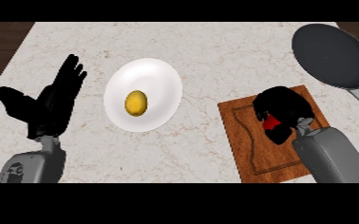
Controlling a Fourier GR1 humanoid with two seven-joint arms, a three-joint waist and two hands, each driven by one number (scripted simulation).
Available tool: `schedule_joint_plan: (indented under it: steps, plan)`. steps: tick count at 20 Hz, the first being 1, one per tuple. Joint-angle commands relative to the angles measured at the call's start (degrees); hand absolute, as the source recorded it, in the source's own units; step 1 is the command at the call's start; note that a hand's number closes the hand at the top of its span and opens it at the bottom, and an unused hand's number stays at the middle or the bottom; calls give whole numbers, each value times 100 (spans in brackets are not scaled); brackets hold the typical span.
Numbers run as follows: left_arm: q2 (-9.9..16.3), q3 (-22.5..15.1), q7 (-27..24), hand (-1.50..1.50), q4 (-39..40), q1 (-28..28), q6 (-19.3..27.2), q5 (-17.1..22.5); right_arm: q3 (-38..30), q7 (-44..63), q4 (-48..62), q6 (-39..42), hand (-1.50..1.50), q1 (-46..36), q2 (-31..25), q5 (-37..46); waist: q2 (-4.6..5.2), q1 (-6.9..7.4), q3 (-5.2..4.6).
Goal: Pick the can from the cutting board and place it in the pan
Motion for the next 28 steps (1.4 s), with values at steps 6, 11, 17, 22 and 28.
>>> schedule_joint_plan:
  steps: [6, 11, 17, 22, 28]
  plan:
    - [-9, 45, 34, 0, -85, 97, -102, 6, -662, -707, 410, -456, 150, -38, 20, 60, 24, 3, 27]
    - [-184, -170, -29, 0, -328, 344, 54, -232, -756, -555, -457, -1103, 150, 379, 121, 235, 17, -11, 27]
    - [-63, 112, -313, 0, 291, 33, -88, -87, -1144, -327, -816, -1842, 150, 278, 313, 373, 23, -40, 26]
    - [6, 121, -39, 0, -122, 115, -129, 9, -1626, -147, -1917, -1804, 150, -59, 11, 304, -5, -47, 24]
    - [34, 110, 109, 0, -233, 49, -78, -76, -2154, 535, -2852, -564, 150, -514, -19, -219, 5, -37, 24]
